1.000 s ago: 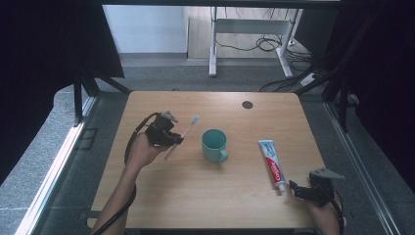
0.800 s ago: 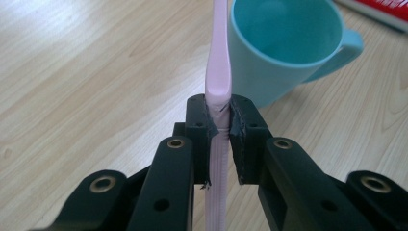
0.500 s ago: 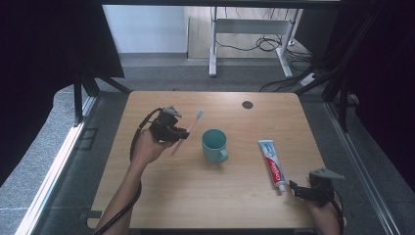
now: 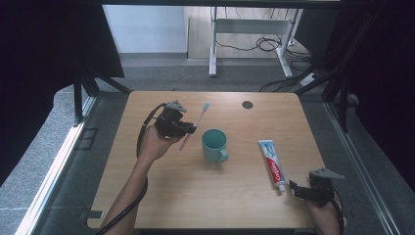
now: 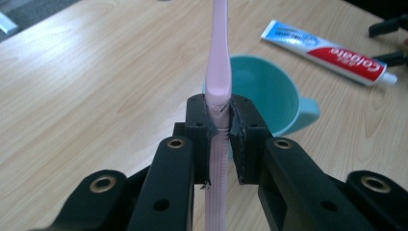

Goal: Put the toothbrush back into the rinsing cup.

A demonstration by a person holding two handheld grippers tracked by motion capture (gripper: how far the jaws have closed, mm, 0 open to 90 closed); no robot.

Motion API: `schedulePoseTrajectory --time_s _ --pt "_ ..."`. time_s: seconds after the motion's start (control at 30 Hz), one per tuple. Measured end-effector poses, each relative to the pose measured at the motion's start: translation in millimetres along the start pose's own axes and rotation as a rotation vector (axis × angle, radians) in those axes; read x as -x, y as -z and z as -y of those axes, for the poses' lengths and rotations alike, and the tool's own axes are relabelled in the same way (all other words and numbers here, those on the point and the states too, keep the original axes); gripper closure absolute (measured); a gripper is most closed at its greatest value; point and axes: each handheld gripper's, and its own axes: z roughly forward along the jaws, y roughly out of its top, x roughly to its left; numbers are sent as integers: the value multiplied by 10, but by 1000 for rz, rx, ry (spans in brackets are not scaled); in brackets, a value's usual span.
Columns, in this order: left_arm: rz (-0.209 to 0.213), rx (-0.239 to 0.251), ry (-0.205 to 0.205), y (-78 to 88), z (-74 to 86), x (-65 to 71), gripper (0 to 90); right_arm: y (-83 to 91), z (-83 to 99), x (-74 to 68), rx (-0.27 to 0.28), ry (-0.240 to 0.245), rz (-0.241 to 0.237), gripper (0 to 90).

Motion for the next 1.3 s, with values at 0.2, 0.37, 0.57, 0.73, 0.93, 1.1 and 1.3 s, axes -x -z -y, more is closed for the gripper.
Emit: schedulePoseTrajectory --time_s 0.2,0.37,0.57,0.73,0.93,1.1,1.3 --pt "6 38 4 -14 -84 35 793 0 0 0 0 0 0 126" --pt "5 62 4 -34 -139 62 793 0 0 1 0 0 0 125" --pt "1 85 -4 -78 -226 107 793 -1 0 2 2 2 -1 125" --pt "1 104 -6 -138 -295 149 793 -1 -1 2 1 3 -3 126" --pt "-2 111 -12 -194 -352 181 793 -2 -2 2 0 4 -4 125" --pt "1 117 -16 -266 -412 213 793 -2 -2 2 0 5 -5 125" --pt "0 121 -19 -335 -459 243 793 -2 -2 3 0 6 -5 125"
